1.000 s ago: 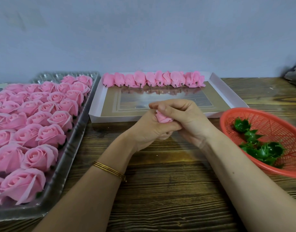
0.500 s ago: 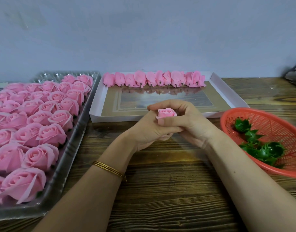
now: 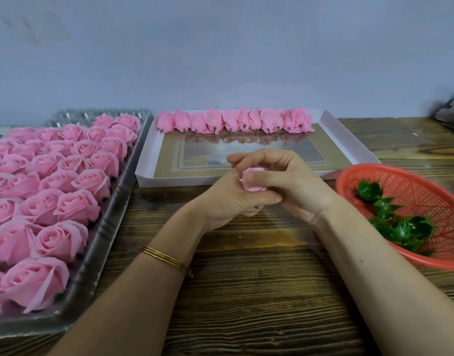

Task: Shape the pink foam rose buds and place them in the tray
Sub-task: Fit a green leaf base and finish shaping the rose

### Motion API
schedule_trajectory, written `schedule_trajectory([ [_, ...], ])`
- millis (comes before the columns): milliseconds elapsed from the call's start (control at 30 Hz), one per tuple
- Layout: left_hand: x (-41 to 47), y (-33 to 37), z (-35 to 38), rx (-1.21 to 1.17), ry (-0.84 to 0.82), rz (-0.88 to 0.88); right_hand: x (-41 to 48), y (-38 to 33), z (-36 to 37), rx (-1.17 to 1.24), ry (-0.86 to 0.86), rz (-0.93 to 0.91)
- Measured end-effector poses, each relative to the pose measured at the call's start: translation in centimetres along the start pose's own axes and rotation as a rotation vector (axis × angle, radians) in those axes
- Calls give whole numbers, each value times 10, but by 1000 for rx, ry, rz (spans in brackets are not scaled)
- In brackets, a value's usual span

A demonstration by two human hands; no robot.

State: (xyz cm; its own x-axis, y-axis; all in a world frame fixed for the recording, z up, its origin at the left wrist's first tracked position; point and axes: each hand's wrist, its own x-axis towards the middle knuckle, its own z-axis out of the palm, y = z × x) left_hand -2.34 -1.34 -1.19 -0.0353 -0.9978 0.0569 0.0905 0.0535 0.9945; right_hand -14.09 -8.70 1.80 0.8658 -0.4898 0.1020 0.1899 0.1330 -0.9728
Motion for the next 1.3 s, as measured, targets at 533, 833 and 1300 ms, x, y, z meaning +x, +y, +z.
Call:
schedule_trajectory([
  [533, 0, 0, 0, -5, -12, 17, -1, 1, -1, -67, -11, 83],
  [833, 4, -5, -1, 33, 58, 36, 1, -1, 6, -117, 154, -44],
  [1300, -2, 6, 3, 42, 129, 33, 0, 2, 9, 28, 124, 88],
])
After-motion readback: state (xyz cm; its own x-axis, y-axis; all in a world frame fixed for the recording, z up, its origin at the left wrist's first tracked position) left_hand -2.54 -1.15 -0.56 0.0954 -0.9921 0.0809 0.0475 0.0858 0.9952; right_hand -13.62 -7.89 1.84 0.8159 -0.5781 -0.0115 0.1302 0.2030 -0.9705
